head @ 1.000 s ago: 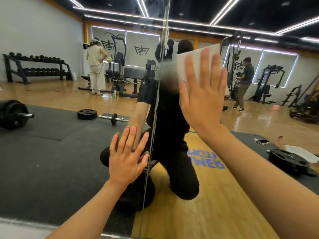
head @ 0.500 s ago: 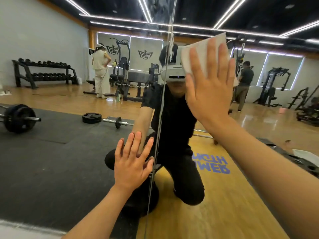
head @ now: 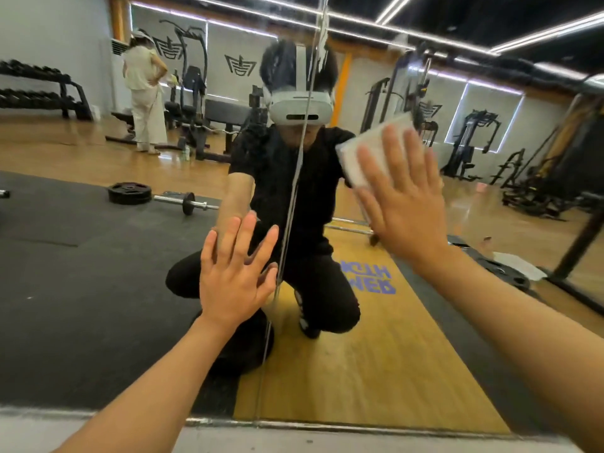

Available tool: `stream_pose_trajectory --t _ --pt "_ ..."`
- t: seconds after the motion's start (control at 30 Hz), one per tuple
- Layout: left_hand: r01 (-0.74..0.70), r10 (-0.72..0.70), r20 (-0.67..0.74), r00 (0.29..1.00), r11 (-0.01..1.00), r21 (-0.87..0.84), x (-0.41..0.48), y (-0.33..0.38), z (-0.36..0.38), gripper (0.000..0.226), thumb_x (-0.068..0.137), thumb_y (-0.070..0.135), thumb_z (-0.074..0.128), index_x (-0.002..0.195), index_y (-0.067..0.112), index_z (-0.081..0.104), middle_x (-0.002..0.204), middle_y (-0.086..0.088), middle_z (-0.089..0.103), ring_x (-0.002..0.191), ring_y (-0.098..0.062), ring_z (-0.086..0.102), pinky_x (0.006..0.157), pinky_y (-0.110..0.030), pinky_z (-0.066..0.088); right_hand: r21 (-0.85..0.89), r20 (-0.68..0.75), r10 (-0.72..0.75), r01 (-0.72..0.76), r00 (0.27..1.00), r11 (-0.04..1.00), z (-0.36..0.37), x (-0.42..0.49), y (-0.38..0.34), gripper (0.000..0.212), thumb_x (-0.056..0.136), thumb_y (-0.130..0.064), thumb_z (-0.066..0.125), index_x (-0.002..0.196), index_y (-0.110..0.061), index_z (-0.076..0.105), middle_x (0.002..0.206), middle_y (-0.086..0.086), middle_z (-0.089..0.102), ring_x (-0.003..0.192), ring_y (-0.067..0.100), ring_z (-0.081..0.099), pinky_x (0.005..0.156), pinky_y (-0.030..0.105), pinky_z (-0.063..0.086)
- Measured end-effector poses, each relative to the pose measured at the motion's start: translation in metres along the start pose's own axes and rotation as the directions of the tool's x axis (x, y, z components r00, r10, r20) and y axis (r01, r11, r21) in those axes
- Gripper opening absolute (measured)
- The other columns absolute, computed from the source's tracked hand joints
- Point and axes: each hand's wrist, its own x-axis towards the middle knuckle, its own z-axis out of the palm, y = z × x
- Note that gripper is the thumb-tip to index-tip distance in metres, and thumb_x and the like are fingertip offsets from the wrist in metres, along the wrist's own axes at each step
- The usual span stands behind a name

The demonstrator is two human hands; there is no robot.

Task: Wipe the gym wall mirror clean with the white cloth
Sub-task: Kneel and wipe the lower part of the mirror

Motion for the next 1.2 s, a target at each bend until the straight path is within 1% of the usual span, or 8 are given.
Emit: stream_pose_trajectory --t 0.13,0.3,0.43,0.6,0.83,0.93,1.07,1.2 --pt "-0.005 0.005 0.003 1.0 1.0 -0.003 -0.001 -0.003 0.0 0.068 0.106 0.048 0.046 0.168 0.027 0.027 0.177 -0.01 0.009 0.163 -0.029 0.011 0.131 -0.053 0.012 0.043 -0.06 0.223 -0.221 0.973 0.974 -0.004 0.03 -0.013 0.057 0.115 -0.041 0.029 0.168 -0.022 0.018 0.173 0.022 0.01 0.16 0.046 0.007 0.13 0.059 0.004" --pt "-0.025 0.025 -0.014 1.0 1.0 -0.01 -0.002 -0.006 -0.001 0.066 0.107 0.048 0.047 0.167 0.026 0.03 0.176 -0.01 0.012 0.163 -0.028 0.012 0.132 -0.051 0.009 -0.029 0.111 0.021 -0.017 0.994 0.999 0.019 -0.065 -0.04 0.061 0.114 -0.042 0.032 0.169 -0.027 0.009 0.173 0.02 0.007 0.16 0.044 0.002 0.13 0.058 0.002" --pt "-0.035 0.035 -0.007 0.999 0.999 0.022 0.0 -0.007 0.0 0.067 0.105 0.044 0.05 0.167 0.024 0.032 0.174 -0.014 0.016 0.161 -0.033 0.018 0.131 -0.054 0.012 -0.053 0.067 -0.1 0.103 0.993 0.993 0.016 -0.064 -0.01 0.059 0.114 -0.049 0.032 0.168 -0.031 0.015 0.174 0.011 0.008 0.161 0.036 0.004 0.131 0.054 0.004" --pt "0.036 -0.035 0.017 0.999 0.998 -0.051 0.004 0.004 -0.013 0.06 0.105 0.04 0.048 0.161 0.018 0.04 0.169 -0.02 0.024 0.159 -0.038 0.02 0.13 -0.058 0.014 0.024 -0.011 0.026 -0.025 1.0 0.999 0.01 -0.046 0.012 0.059 0.114 -0.048 0.031 0.168 -0.027 0.021 0.174 0.014 0.013 0.161 0.039 0.009 0.13 0.056 0.004" --pt "0.116 -0.116 0.033 0.993 0.993 -0.003 0.067 0.053 -0.032 0.065 0.102 0.037 0.049 0.161 0.014 0.032 0.169 -0.021 0.018 0.159 -0.038 0.017 0.129 -0.057 0.013 0.175 -0.066 -0.001 0.013 0.998 0.984 0.013 -0.046 0.009 0.058 0.115 -0.042 0.032 0.168 -0.022 0.02 0.175 0.014 0.014 0.161 0.04 0.009 0.129 0.061 0.01" --pt "0.154 -0.155 0.046 0.987 0.988 0.028 0.1 0.07 -0.036 0.064 0.106 0.041 0.041 0.164 0.015 0.029 0.172 -0.022 0.015 0.162 -0.037 0.012 0.129 -0.062 0.009 0.229 -0.075 -0.034 0.05 0.997 0.972 0.015 -0.046 0.01 0.06 0.115 -0.04 0.031 0.169 -0.02 0.013 0.175 0.014 0.008 0.162 0.038 0.003 0.13 0.06 0.003" --pt "0.131 -0.145 0.149 0.978 0.987 0.096 0.129 0.072 -0.044 0.065 0.109 0.044 0.035 0.167 0.018 0.024 0.175 -0.018 0.008 0.163 -0.038 0.006 0.127 -0.068 0.003 0.261 -0.148 -0.01 0.049 0.989 0.964 0.02 -0.047 0.006 0.066 0.112 -0.033 0.048 0.168 -0.016 0.017 0.175 0.015 0.012 0.161 0.038 0.009 0.13 0.058 -0.001" --pt "0.128 -0.134 0.202 0.97 0.991 0.044 0.139 0.07 -0.05 0.068 0.109 0.046 0.036 0.168 0.017 0.019 0.176 -0.015 0.005 0.164 -0.036 0.0 0.127 -0.07 0.002 0.276 -0.157 0.025 0.02 0.987 0.961 0.023 -0.047 -0.001 0.075 0.108 -0.031 0.055 0.169 -0.015 0.014 0.175 0.015 0.009 0.161 0.038 0.008 0.13 0.058 -0.002"
